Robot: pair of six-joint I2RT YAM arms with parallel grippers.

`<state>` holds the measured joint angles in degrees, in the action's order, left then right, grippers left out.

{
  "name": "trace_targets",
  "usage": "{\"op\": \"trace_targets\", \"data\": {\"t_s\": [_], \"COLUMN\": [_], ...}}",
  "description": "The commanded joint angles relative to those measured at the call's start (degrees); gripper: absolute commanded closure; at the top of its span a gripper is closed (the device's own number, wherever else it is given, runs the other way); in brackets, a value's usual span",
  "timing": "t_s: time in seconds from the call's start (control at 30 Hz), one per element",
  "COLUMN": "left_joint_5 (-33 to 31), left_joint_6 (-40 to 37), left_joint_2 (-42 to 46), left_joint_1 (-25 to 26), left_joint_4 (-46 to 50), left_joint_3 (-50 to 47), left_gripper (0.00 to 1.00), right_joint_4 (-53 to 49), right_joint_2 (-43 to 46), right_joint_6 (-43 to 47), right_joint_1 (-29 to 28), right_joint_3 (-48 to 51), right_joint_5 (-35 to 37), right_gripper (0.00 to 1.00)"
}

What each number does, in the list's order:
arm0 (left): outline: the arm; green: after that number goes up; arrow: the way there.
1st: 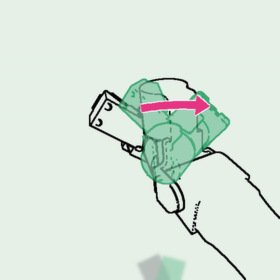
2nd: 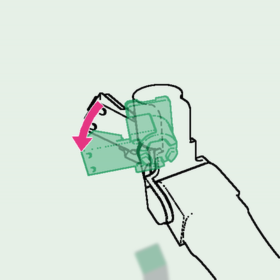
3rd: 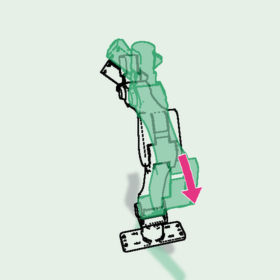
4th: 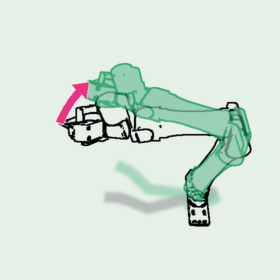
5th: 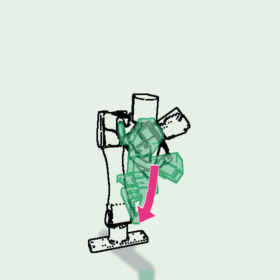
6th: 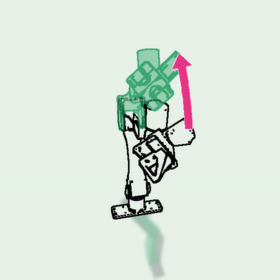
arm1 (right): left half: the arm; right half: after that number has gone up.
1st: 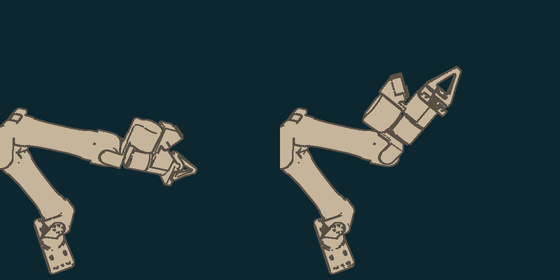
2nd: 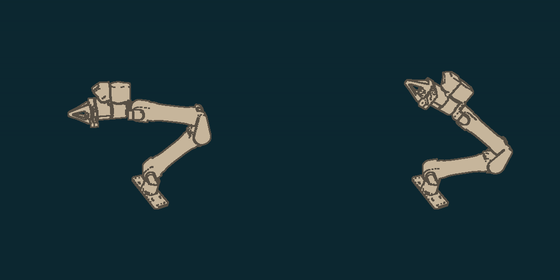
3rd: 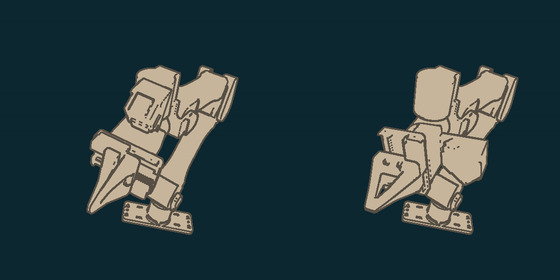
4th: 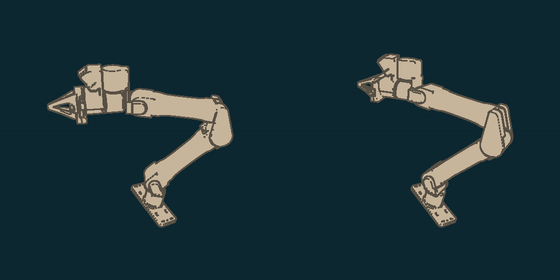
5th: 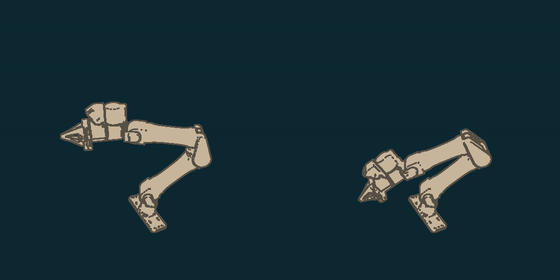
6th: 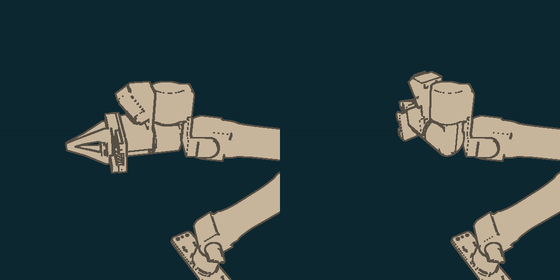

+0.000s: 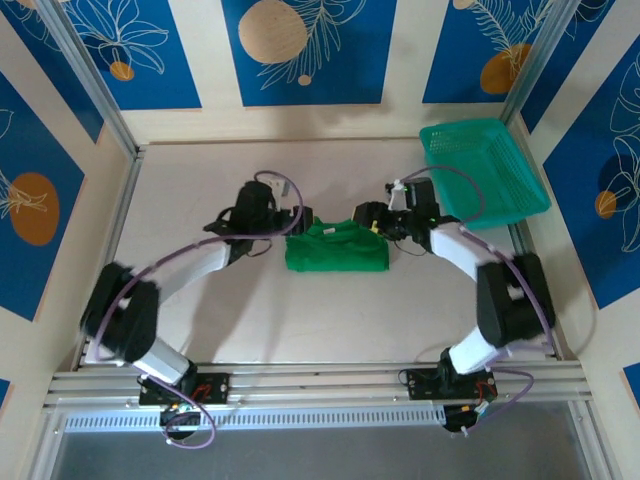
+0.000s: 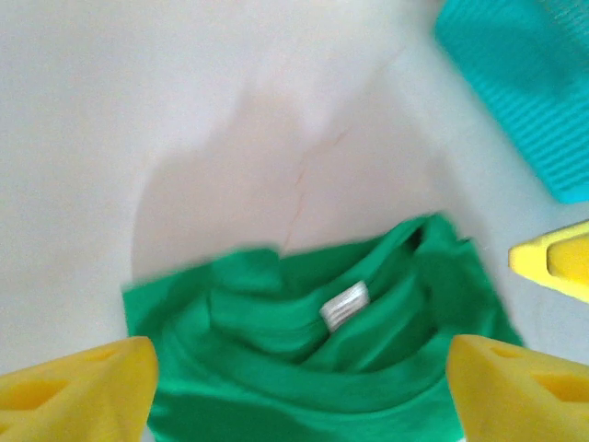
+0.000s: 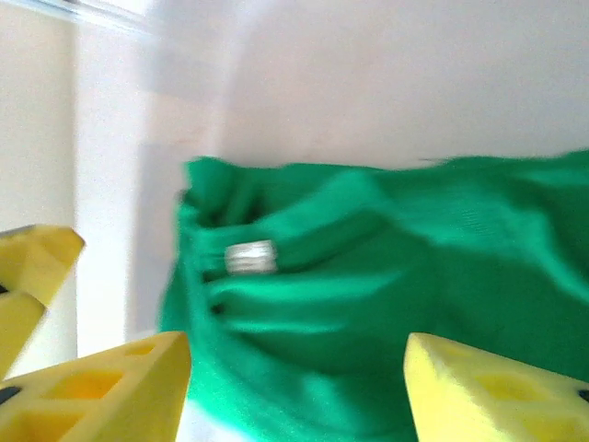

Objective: Fold the inside-out t-shirt

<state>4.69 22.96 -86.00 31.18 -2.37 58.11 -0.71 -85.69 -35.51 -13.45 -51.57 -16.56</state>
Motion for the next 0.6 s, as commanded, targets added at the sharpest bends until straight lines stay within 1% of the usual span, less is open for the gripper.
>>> {"op": "trace_targets", "data": {"t_s": [0.0,0.03,0.07,0.13,0.2,0.23,0.27,0.3,0.33,0.37,0.4,0.43,0.47,0.53,0.57], "left_joint_5": [-6.35,-10.52,-16.18,-25.02,-34.5,-37.17,-35.96,-31.85,-26.28,-18.67,-13.81,-11.93,-10.48,-7.71,-7.01], "left_joint_6": [-10.8,-12.36,-13.95,-18.64,-24.58,-27.81,-32.84,-35.64,-36.16,-35.09,-33.72,-33.88,-35.42,-36.31,-35.66], "left_joint_2": [8.51,10.39,12.72,16.42,19.29,20.19,21.1,22.01,22.35,21.9,20.25,18.36,15.41,12.61,10.83], "left_joint_1": [-0.24,-0.24,-0.24,-0.29,-0.29,-0.59,-1.77,-3.97,-6.8,-10.64,-13.48,-14.55,-15.03,-15.99,-16.8], "left_joint_4": [8.18,9.01,9.6,9.63,6.11,1.81,-4.76,-10.35,-13.96,-17.22,-19.08,-21.55,-27.67,-30.91,-35.99], "left_joint_3": [0.14,-1.43,-3.66,-8.75,-15.35,-18.9,-24.26,-28.87,-32.22,-34.67,-36.07,-36.81,-38.14,-37.5,-38.0], "left_gripper": [0.0,0.01,0.0,0.01,0.01,0.01,0.01,0.01,0.01,0.01,0.01,0.01,0.01,0.01,0.01], "right_joint_4": [-1.91,-1.91,-1.39,0.72,6.05,8.1,10.63,13.5,16.82,21.68,26.0,29.38,34.1,34.89,38.11], "right_joint_2": [15.01,18.8,23.05,30.04,35.81,37.5,38.58,38.81,38.12,36.47,34.16,30.99,26.75,21.03,17.31], "right_joint_6": [8.5,11.71,15.51,22.26,30.29,32.93,34.83,35.56,35.43,33.87,31.51,30.56,29.75,31.33,31.31], "right_joint_1": [-1.11,-1.8,-2.38,-2.74,-2.45,-1.88,-0.65,0.99,3.0,5.74,8.69,10.74,12.18,12.91,13.28], "right_joint_3": [4.35,6.24,8.88,14.51,21.83,25.17,28.15,31.12,33.6,36.02,37.88,38.71,39.05,35.76,34.75], "right_joint_5": [13.35,17.54,21.61,27.72,30.16,30.15,29.42,28.2,26.77,24.69,22.47,20.65,20.37,19.42,19.42], "right_gripper": [0.01,0.01,0.01,0.01,0.01,0.01,0.01,0.01,0.01,0.01,0.01,0.01,0.01,0.01,0.01]}}
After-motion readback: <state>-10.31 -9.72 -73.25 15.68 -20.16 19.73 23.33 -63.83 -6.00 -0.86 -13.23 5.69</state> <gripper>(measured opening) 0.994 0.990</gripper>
